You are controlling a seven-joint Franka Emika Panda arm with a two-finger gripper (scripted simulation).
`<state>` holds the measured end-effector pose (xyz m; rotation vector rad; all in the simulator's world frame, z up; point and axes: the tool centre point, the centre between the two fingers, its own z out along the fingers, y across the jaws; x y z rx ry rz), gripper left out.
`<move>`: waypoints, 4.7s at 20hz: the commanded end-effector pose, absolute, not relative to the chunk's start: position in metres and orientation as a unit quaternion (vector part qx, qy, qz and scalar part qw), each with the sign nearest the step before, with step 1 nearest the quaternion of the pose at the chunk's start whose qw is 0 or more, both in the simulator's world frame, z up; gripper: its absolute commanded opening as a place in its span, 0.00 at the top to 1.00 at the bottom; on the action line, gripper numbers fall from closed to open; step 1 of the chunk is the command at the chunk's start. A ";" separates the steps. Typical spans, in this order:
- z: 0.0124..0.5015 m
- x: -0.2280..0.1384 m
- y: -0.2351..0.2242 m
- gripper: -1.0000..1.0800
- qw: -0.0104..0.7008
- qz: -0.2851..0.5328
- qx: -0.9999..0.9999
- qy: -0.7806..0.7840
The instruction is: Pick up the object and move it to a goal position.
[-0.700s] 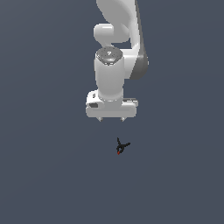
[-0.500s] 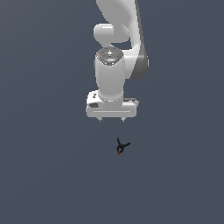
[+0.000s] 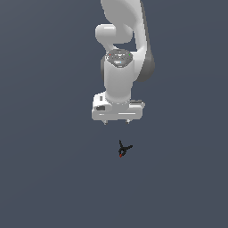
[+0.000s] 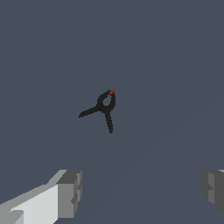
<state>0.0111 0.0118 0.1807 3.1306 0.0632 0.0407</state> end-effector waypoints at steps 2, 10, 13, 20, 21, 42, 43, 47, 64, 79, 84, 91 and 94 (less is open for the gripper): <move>0.179 0.012 0.011 0.04 0.005 0.013 1.000 0.016; 0.163 0.024 0.017 0.04 0.002 0.011 1.000 -0.022; 0.151 0.031 0.021 0.04 0.001 0.009 0.999 -0.046; 0.114 0.051 0.033 0.04 -0.001 0.005 0.992 -0.123; 0.108 0.053 0.035 0.04 -0.001 0.004 0.991 -0.134; 0.058 0.069 0.049 0.04 0.000 0.000 0.977 -0.213; 0.055 0.069 0.049 0.04 0.000 0.000 0.977 -0.213; 0.034 0.068 0.049 0.04 0.000 0.000 0.977 -0.214; 0.014 0.069 0.049 1.00 0.000 0.000 0.977 -0.215; 0.016 0.052 0.008 1.00 0.000 0.000 0.977 -0.215; 0.018 0.032 -0.039 1.00 0.000 0.000 0.977 -0.215; 0.021 0.001 -0.115 1.00 0.000 0.000 0.977 -0.215; 0.023 -0.009 -0.143 1.00 0.000 0.000 0.977 -0.215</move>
